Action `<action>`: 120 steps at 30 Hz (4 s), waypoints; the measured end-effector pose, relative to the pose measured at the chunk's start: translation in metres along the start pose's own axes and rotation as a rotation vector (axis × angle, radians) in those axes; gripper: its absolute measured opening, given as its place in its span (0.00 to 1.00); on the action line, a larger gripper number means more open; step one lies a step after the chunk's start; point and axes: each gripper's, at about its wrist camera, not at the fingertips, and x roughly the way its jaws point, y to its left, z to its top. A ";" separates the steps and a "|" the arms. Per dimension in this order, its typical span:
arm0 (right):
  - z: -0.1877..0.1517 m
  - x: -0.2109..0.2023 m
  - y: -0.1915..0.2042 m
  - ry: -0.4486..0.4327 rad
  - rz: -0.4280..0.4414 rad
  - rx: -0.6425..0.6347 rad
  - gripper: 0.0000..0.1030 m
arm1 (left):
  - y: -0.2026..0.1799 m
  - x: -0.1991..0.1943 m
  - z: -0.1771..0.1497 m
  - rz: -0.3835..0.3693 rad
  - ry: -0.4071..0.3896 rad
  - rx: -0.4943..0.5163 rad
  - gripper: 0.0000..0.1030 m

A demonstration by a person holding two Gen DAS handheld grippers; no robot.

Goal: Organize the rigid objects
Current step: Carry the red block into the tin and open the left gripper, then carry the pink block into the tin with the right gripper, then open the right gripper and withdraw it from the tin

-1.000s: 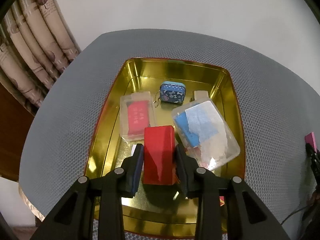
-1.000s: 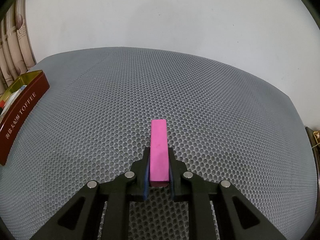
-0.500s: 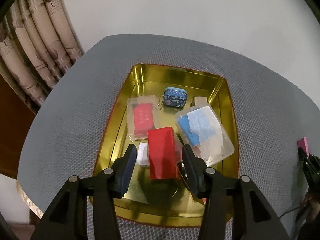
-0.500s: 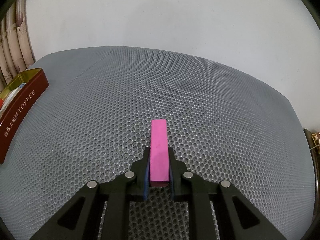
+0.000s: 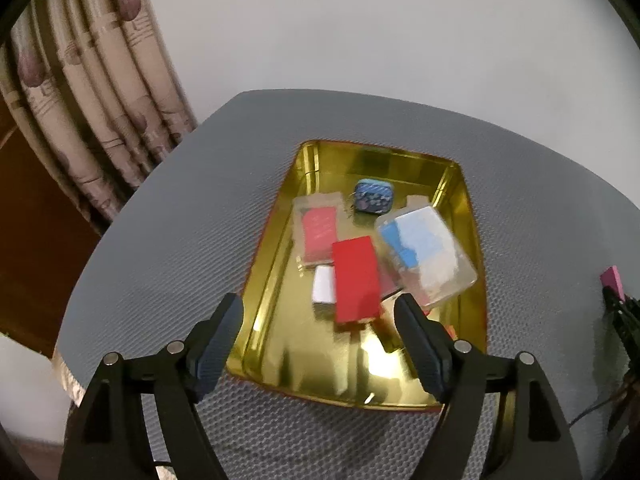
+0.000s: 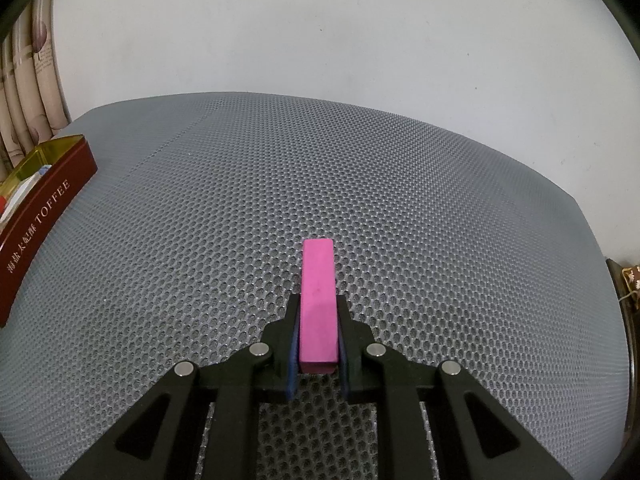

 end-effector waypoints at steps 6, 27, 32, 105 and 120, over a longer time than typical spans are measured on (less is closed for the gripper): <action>0.001 0.001 0.006 0.006 -0.029 -0.014 0.15 | 0.018 -0.003 -0.012 0.046 -0.014 -0.027 0.74; 0.015 -0.050 0.038 -0.036 0.013 -0.045 0.14 | 0.040 -0.006 -0.020 0.023 -0.027 -0.054 0.84; 0.022 -0.077 0.087 -0.055 0.085 -0.103 0.14 | 0.044 -0.008 -0.018 0.018 -0.036 -0.075 0.85; 0.064 -0.129 0.296 -0.060 0.188 -0.208 0.64 | 0.076 -0.005 -0.008 0.042 -0.026 -0.163 0.88; 0.049 -0.141 0.277 0.015 0.164 -0.150 0.65 | 0.058 -0.010 -0.016 0.031 -0.044 -0.085 0.90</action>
